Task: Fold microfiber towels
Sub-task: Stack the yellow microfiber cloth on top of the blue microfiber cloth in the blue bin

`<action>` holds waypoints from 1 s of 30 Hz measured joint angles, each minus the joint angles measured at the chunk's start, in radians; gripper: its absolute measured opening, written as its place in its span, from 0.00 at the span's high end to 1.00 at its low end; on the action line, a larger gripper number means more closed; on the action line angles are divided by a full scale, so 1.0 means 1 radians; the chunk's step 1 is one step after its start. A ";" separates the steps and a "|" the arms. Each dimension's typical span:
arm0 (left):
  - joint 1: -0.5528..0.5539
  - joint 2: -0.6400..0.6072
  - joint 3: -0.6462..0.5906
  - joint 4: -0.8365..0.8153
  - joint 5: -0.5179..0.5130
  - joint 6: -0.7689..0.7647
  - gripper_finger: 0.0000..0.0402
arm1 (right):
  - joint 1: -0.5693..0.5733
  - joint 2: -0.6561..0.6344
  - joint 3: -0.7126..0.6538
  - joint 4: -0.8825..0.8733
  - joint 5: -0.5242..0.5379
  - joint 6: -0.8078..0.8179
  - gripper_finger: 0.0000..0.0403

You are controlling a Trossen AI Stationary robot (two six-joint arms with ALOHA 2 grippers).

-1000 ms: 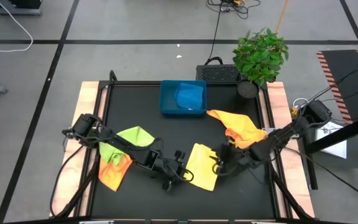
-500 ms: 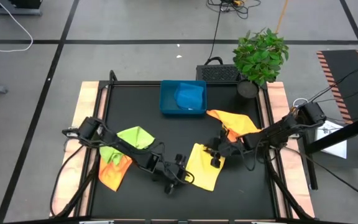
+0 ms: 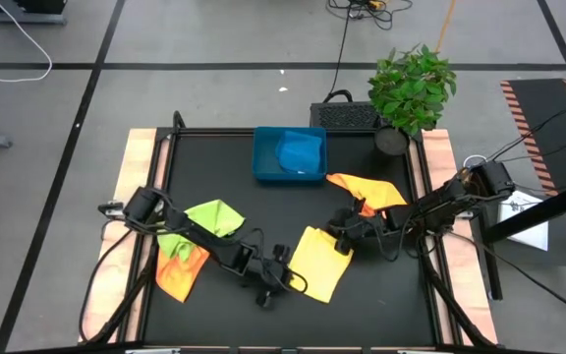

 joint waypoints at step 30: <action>-0.066 -0.074 -0.001 0.003 -0.106 0.042 0.72 | 0.279 -0.030 0.001 0.198 -0.078 0.012 0.76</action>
